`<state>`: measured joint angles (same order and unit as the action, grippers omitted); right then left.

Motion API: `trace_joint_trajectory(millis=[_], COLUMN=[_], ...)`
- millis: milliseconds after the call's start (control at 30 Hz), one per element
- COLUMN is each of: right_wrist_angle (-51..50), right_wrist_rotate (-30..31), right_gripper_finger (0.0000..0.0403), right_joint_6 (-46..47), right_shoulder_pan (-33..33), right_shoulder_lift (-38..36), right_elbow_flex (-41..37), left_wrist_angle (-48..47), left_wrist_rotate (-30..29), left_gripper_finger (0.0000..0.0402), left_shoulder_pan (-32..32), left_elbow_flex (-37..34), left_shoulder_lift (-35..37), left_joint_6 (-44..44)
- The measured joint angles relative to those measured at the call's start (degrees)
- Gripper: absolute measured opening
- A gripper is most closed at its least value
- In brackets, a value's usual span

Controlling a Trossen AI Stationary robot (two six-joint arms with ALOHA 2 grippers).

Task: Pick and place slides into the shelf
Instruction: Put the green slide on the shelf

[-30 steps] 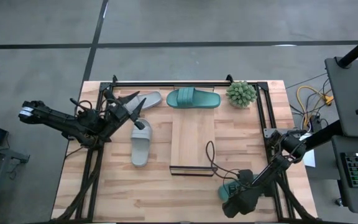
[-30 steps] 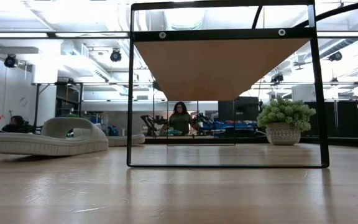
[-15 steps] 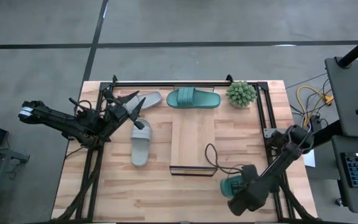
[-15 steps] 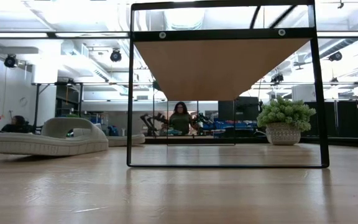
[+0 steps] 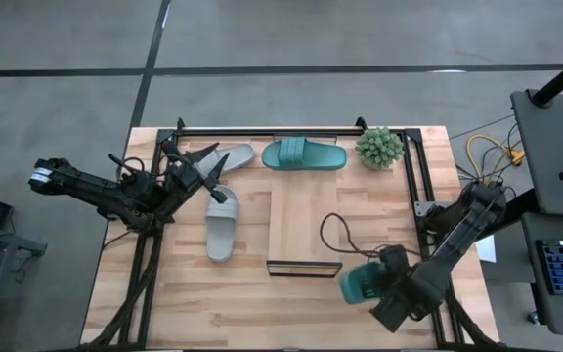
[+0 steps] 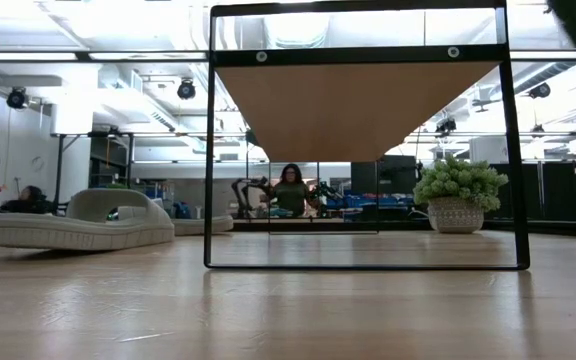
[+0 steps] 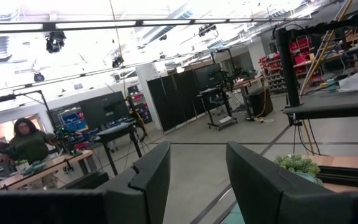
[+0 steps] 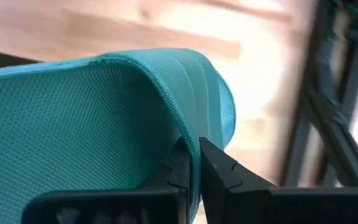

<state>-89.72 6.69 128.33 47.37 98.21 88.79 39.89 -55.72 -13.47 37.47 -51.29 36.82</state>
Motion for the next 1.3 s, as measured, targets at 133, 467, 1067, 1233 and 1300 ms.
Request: trace_joint_trajectory(millis=[133,467,1067,1233,1300], right_wrist_angle=[-0.1,-0.3,-0.3,-0.3,-0.3], right_wrist_rotate=[9.4,18.2,35.8,39.8,43.1], right_gripper_finger=[0.0009,0.0009,0.0009,0.0009,0.0009], right_joint_6=[-0.7,-1.3,-3.0,-6.0,-8.3], right_shoulder_pan=[0.0,0.0,-0.2,-0.2,-0.3], right_shoulder_lift=[-3.0,-8.1,-8.8,-8.8,-8.8], right_elbow_flex=[1.5,2.0,5.6,7.9,8.8], left_wrist_angle=[0.0,0.0,0.0,0.0,0.0], left_wrist_rotate=[0.0,0.0,0.0,0.0,0.0], left_gripper_finger=[0.0141,0.0141,0.0141,0.0141,0.0141], left_shoulder_pan=[0.0,0.0,0.0,0.0,0.0], left_elbow_flex=[0.0,0.0,0.0,0.0,0.0], left_shoulder_lift=[0.1,0.1,0.1,0.1,0.1], left_joint_6=[0.0,0.0,0.0,0.0,-0.1])
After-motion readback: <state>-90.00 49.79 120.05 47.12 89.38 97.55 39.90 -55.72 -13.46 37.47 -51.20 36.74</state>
